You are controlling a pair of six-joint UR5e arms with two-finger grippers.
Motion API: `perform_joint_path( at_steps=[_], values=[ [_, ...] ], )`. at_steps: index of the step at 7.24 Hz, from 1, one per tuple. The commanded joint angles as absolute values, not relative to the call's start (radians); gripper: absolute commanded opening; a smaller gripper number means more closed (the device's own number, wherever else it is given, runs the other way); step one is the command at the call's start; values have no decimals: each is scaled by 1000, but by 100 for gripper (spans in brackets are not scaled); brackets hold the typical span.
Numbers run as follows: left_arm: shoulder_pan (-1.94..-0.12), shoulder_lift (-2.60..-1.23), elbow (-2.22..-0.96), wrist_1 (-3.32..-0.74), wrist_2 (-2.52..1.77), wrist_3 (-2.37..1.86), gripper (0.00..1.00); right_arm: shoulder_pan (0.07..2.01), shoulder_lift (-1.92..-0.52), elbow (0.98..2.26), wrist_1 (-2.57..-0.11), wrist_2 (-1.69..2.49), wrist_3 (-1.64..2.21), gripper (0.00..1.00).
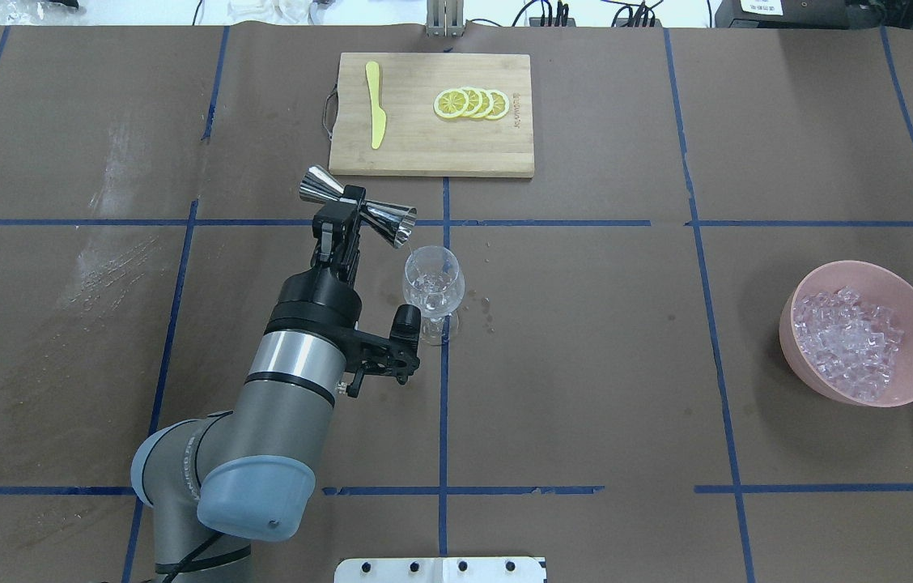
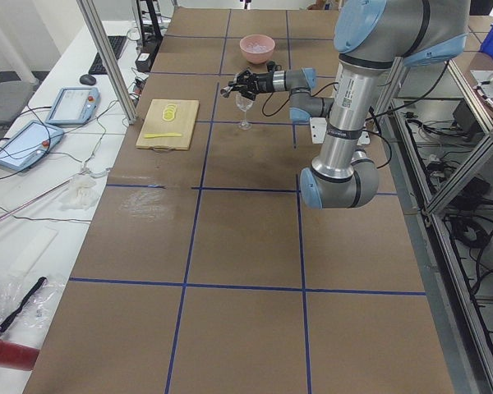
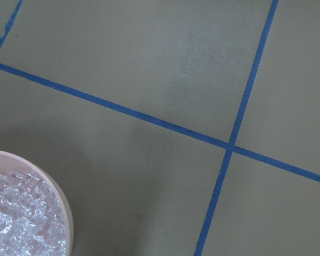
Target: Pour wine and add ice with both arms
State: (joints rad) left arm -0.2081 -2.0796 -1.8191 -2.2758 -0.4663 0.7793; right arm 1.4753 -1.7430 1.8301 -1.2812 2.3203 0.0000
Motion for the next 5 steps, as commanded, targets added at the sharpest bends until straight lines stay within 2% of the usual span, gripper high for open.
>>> perform_joint_path(
  at_steps=[1,3,5],
  values=[
    [-207,-2097,-1812,-2275,-444,810,0,1476,-1752,1829,-1282,2321,0,100],
    [-209,-2097,-1827,-2313,-446,808,0,1476,-1753,1829,-1282,2321,0,100],
    [-213,-2065,-1810,-2489,-446,810,0,1476,-1756,1829,-1282,2322,0,100]
  ],
)
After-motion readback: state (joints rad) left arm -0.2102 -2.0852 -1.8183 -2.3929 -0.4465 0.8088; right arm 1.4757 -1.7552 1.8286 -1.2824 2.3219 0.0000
